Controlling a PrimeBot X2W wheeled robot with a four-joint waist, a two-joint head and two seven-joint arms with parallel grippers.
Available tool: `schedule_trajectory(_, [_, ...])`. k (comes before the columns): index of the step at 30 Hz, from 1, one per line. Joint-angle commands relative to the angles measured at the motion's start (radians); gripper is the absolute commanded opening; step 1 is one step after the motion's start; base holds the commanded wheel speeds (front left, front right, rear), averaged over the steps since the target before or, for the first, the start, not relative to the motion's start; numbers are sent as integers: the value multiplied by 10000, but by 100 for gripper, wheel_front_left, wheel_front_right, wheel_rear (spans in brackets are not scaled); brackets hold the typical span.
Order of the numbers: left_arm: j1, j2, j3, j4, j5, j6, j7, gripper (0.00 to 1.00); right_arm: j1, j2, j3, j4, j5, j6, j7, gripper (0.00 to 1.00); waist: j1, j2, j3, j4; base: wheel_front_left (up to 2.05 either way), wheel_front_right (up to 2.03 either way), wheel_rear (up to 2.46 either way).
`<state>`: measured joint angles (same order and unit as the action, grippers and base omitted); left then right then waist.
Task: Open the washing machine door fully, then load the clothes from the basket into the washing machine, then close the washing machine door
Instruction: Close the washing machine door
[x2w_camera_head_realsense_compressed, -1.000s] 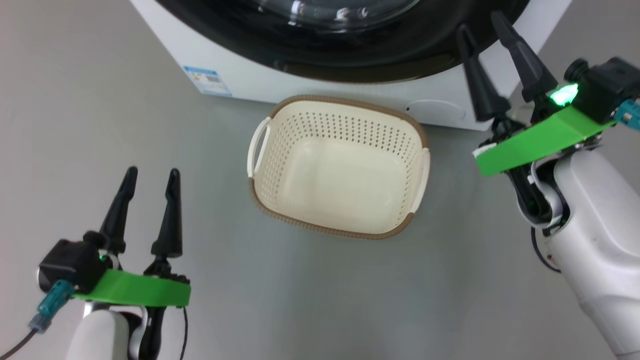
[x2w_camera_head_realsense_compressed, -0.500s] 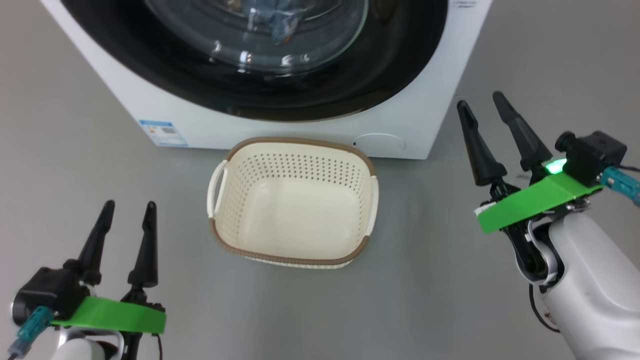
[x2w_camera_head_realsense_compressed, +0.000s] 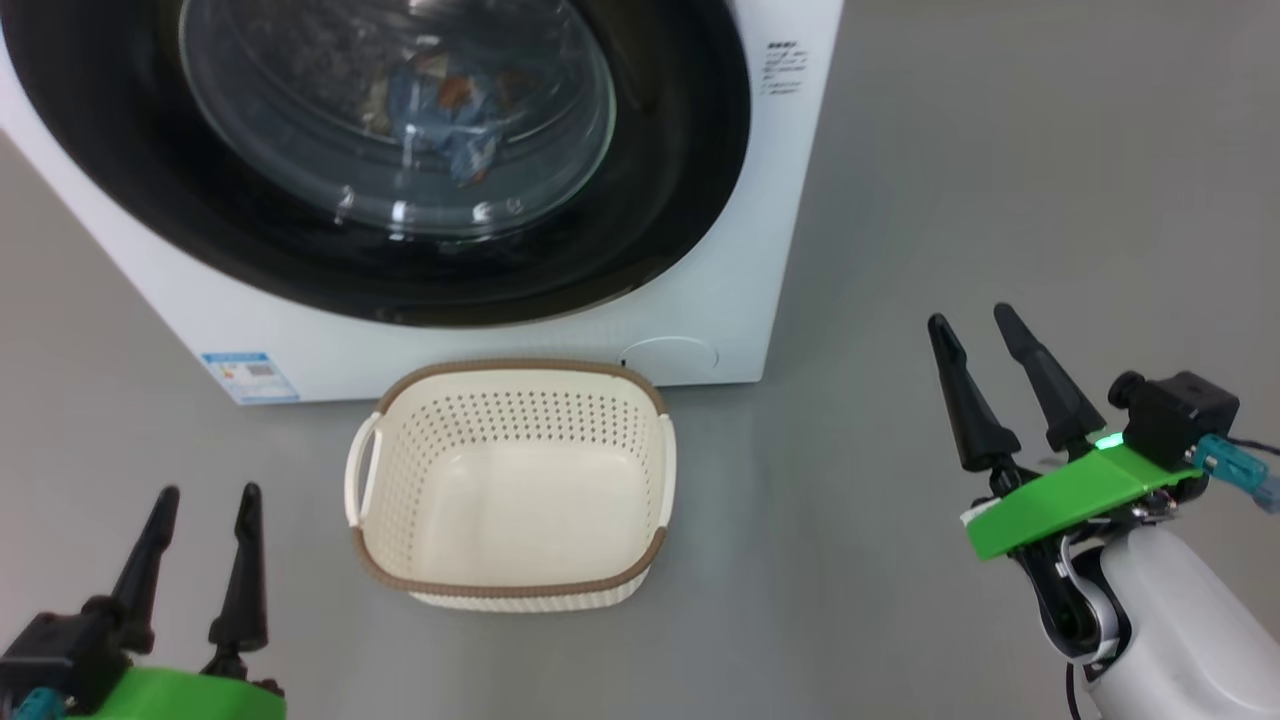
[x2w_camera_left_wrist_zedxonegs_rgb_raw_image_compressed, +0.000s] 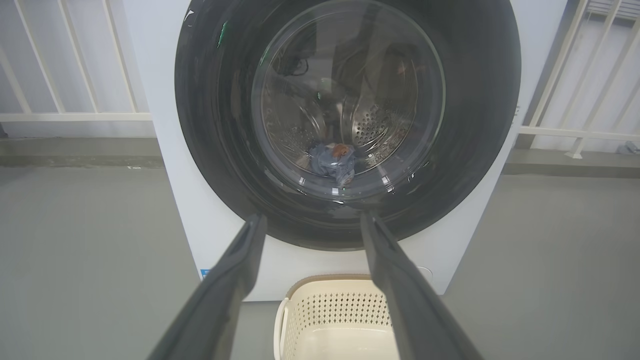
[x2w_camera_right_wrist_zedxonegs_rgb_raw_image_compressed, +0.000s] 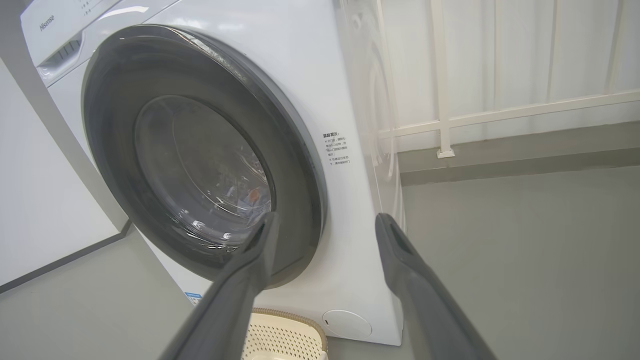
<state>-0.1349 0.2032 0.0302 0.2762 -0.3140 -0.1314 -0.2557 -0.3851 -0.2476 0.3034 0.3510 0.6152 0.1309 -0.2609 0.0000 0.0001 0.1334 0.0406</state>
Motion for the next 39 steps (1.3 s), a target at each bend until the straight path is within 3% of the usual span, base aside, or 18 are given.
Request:
schedule_trajectory(1, [6, 327, 426, -161, 70, 8, -61, 100, 190, 13, 58, -210, -31, -2, -9, 100, 0, -1, -423, -418, 0, 0, 0])
schedule_trajectory(17, [797, 423, 924, -223, 73, 8, -61, 100, 1292, -144, -554, -358, -112, -2, -9, 100, 0, -1, -856, -950, 0, 0, 0])
schedule_trajectory(39, [1309, 358, 1291, -437, 14, 8, -61, 100, 2000, -70, -1234, -578, -264, -2, -9, 100, 0, -1, -995, -793, 0, 0, 0])
